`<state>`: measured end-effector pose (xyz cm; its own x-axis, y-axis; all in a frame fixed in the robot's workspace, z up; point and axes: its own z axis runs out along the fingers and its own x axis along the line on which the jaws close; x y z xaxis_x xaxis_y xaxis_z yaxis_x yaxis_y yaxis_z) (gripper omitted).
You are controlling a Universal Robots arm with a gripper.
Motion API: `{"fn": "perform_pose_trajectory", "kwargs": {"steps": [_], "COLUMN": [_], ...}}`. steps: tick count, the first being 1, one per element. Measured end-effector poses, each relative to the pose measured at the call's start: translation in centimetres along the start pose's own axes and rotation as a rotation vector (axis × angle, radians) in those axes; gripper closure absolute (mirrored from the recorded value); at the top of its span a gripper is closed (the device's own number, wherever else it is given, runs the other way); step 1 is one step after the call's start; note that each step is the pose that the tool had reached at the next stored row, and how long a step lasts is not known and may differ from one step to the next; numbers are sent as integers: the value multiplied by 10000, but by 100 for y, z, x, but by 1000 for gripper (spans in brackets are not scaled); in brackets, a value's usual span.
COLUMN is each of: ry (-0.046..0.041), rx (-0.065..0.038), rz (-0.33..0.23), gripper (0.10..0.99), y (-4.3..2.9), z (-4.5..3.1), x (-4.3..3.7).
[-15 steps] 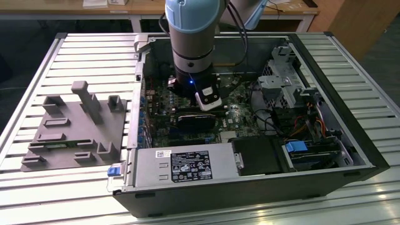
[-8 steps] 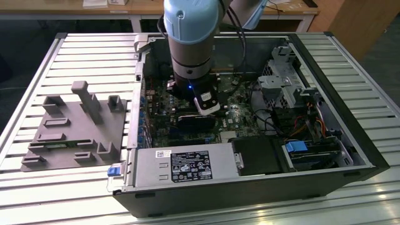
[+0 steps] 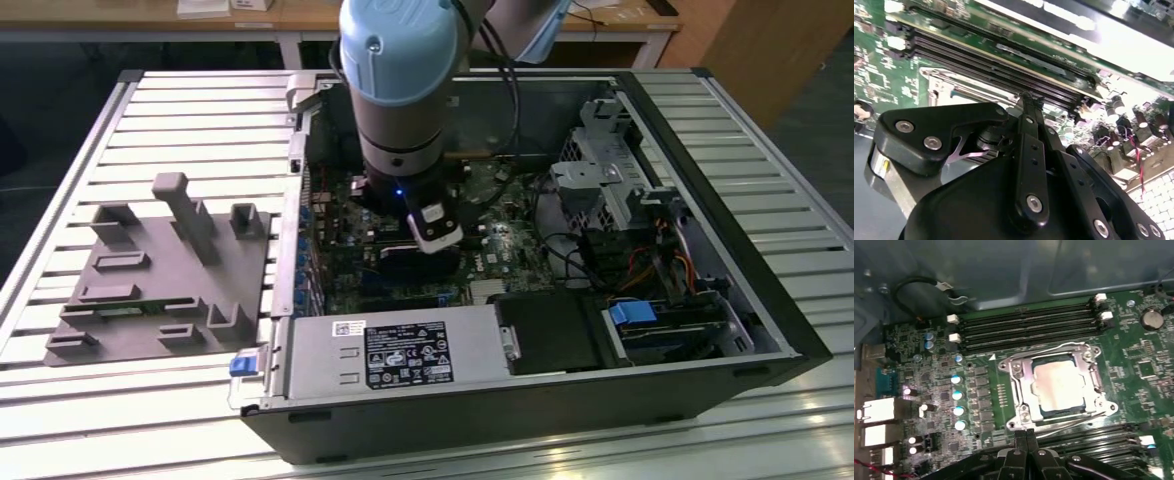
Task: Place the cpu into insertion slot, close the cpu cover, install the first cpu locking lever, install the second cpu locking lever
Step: 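Install the second cpu locking lever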
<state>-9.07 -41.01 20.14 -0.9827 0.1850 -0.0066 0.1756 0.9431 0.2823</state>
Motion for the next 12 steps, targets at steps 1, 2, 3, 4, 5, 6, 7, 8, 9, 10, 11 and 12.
{"fn": "perform_pose_trajectory", "kwargs": {"steps": [1, 2, 3, 4, 5, 6, 7, 8, 9, 10, 11, 12], "ry": [7, 13, 19, 28, 39, 54, 67, 77, 85, 91, 95, 97], "rx": [-26, -59, -93, -130, -185, -261, -328, -382, -421, -446, -459, -465], "rz": [0, -1, -2, -5, -5, -5, -6, -6, -9, -12, -16, -19], "gripper": [980, 980, 980, 980, 980, 980, 980, 980, 980, 980, 980, 980], "y": [-5, -9, -12, -14, -16, -18, -20, -22, -24, -26, -28, -31], "z": [5, 12, 20, 26, 31, 36, 42, 48, 55, 63, 70, 77], "x": [16, 26, 31, 33, 35, 36, 37, 39, 40, 41, 42, 42]}}
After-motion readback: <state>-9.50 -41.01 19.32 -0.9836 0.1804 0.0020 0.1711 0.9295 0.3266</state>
